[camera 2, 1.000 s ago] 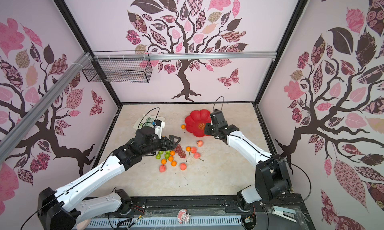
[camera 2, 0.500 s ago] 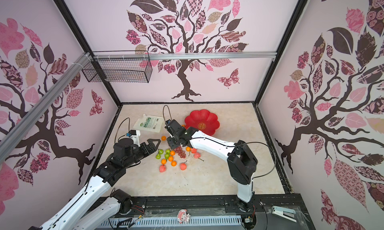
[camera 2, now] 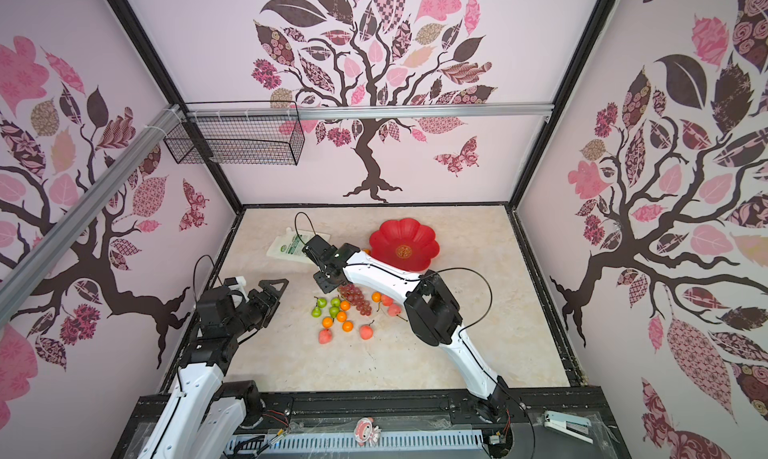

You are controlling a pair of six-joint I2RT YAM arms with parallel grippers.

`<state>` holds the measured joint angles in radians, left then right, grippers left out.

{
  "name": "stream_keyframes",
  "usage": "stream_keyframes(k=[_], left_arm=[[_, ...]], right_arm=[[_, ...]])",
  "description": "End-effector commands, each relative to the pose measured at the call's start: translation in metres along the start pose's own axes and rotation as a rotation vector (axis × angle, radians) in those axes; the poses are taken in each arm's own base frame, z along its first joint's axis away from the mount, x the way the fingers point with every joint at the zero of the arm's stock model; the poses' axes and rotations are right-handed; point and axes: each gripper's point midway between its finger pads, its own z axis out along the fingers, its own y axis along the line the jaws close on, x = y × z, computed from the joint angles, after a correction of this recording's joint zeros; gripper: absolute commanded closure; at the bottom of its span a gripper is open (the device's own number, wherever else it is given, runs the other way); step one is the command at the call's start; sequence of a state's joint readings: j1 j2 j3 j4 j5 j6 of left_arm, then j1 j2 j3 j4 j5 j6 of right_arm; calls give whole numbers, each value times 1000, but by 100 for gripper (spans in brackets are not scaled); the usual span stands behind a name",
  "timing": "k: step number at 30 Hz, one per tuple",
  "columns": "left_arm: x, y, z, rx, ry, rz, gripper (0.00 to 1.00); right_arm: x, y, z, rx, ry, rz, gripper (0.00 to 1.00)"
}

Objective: Place and organize the fake fruits in the fruit bowl

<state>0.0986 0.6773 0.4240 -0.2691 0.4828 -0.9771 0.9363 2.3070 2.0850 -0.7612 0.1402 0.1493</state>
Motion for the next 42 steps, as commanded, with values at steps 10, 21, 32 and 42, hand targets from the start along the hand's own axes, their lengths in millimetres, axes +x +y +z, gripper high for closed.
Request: stream_keyframes(k=[10,21,32,42], left_arm=[[-3,1,11,40,47,-3,8],[-6,9,14,21,52,1,8],[-5,13,14,5,55,3,8],[-1,20,12,-21,59,7,7]], right_arm=[[8,-13,57,139,102,-84,65],[17,-24,75,217,146,-137,63],[24,-27,75,229,176,-152,66],[30,-24,76,213,199,-156,68]])
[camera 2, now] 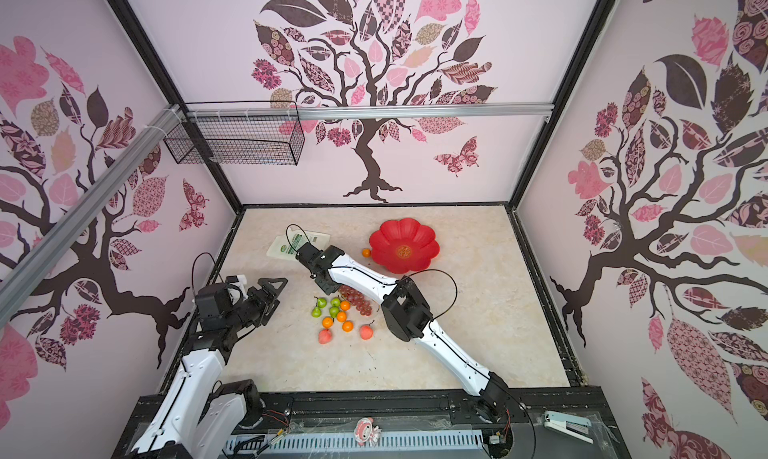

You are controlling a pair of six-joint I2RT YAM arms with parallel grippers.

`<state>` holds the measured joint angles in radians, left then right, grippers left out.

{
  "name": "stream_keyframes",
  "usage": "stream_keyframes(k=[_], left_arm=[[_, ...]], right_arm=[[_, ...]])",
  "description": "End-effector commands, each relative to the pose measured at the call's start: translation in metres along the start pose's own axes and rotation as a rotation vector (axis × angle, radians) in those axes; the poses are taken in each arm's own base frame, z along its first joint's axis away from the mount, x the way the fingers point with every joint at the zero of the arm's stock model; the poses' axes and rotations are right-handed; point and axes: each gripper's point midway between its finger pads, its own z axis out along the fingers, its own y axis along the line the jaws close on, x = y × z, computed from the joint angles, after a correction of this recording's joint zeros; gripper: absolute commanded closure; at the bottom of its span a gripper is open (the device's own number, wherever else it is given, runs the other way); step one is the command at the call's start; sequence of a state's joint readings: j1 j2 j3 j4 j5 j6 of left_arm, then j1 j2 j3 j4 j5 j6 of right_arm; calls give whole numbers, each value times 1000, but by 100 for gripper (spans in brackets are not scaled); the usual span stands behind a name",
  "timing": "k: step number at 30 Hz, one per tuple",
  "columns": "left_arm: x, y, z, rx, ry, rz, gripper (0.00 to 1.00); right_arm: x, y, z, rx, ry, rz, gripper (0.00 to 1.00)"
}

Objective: Place and organize the fake fruits in the fruit bowl

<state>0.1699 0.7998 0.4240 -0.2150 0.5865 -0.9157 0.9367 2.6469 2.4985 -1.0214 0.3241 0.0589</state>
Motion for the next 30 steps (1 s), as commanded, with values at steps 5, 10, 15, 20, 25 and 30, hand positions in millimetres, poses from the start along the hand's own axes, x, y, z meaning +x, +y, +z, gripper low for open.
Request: stream_keyframes(k=[5,10,15,20,25,30], left_arm=[[4,13,-1,-41,-2,15,7],[4,14,-3,-62,-5,32,7],[4,18,-5,-84,-8,34,7],[4,19,-8,-95,-12,53,6],[2,10,-12,-94,-7,89,5],[-1,-6,-20,-72,-8,157,5]], right_arm=[[10,7,12,-3,43,-25,73],[8,7,9,-6,35,-19,80],[9,8,8,-15,37,-8,87],[5,7,2,-22,25,1,93],[-2,9,-12,-56,1,29,98],[-11,0,-36,-53,-41,54,100]])
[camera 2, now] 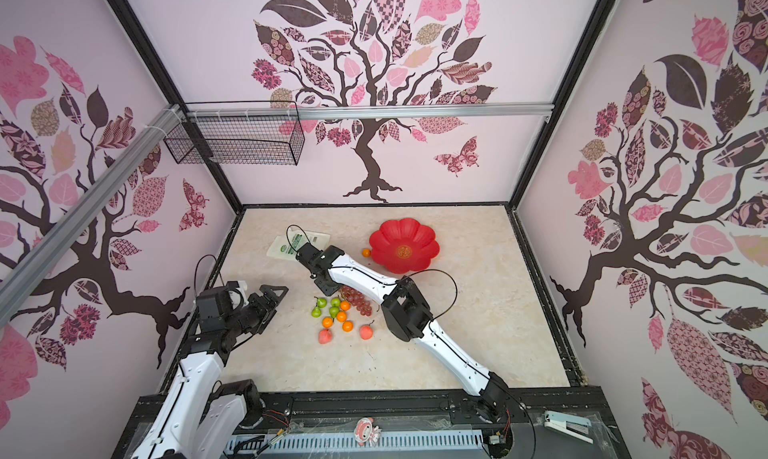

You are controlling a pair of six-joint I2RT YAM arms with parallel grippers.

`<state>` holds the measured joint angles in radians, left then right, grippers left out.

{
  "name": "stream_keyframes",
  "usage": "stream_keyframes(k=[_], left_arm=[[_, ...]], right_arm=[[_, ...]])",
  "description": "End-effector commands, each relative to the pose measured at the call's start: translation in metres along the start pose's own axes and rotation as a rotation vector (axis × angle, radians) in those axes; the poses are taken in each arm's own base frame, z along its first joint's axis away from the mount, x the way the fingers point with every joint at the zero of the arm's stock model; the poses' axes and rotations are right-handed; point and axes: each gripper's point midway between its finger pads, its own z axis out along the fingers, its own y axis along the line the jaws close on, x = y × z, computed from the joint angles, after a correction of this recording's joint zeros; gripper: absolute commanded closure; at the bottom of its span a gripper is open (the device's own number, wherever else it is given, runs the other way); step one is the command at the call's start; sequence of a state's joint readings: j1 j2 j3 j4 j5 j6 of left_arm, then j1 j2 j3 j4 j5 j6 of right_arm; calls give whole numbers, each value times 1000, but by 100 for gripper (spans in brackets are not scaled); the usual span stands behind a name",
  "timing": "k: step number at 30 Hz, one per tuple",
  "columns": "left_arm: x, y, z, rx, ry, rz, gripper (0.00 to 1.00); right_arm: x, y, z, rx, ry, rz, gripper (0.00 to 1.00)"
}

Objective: Place and organize the fake fruits in the fruit bowl

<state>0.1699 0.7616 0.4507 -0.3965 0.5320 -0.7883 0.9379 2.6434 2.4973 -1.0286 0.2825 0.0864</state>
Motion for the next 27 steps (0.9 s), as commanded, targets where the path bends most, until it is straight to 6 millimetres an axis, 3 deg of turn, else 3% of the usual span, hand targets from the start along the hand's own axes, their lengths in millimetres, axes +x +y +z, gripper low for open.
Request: stream_keyframes(k=[1,8,11,20,27], left_arm=[[-13,-25,-15,36,-36,102,5],[-9,-48,-27,95,-14,179,5],[-1,-61,-31,103,-1,241,5],[16,-92,-32,173,27,310,5],[20,-131,-25,197,60,439,5]], right_arm=[[-14,-6,-39,-11,-58,29,100],[-19,-20,-67,-8,-92,59,100],[-24,-29,-89,-26,-129,95,100],[-28,-47,-130,-33,-197,143,100],[-39,-79,-164,-47,-274,244,100]])
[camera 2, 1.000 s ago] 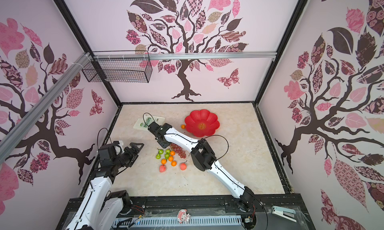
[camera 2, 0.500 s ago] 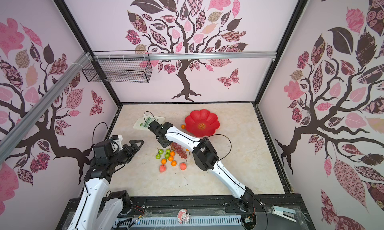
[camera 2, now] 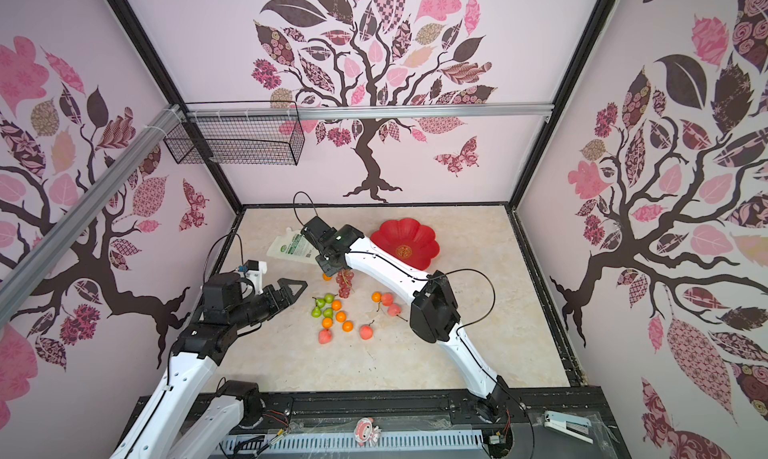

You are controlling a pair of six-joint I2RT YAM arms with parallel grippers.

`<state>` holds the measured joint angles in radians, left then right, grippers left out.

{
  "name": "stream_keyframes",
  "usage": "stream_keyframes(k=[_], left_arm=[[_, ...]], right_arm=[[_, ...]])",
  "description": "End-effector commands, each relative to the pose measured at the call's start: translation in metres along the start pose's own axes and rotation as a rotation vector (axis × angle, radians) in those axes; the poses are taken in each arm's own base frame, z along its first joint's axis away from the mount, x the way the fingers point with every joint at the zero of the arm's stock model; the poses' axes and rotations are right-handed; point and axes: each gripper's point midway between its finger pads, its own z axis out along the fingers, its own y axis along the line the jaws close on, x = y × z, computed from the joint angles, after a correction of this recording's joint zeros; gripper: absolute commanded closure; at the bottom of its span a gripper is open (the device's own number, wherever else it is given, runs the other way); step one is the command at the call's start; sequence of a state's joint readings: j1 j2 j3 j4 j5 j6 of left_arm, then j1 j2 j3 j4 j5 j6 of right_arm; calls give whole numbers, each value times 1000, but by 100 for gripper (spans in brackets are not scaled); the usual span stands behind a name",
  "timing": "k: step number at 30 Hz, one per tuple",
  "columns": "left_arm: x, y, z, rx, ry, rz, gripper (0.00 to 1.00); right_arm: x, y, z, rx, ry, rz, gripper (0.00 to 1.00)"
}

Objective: Place and organize the fake fruits in the fruit bowl
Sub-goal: 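Lift the grapes toward the bowl with right gripper while left arm approaches bowl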

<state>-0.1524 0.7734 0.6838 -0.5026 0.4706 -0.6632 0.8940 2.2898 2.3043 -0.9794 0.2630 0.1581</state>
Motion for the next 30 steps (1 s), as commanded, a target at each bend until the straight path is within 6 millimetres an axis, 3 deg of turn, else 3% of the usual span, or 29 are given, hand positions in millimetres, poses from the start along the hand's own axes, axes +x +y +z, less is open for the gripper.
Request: stream_keyframes(k=[1,7,16,23,30], left_arm=[[-27,-32,-2,33,-62,112,5],[-35,-68,18,43,-41,218,5],[-50,-125,60,85,-28,325,5],[-69,-144,99,90,-18,360,5],[-75,-140,143,66,6,371,5]], right_arm=[[-27,-25,-47,-16,-104,94,100],[-48,-56,-80,-62,-216,219,100],[-66,-125,-115,-4,-382,372,100],[-65,-170,-113,62,-461,409,100],[-55,-193,-92,121,-549,404,100]])
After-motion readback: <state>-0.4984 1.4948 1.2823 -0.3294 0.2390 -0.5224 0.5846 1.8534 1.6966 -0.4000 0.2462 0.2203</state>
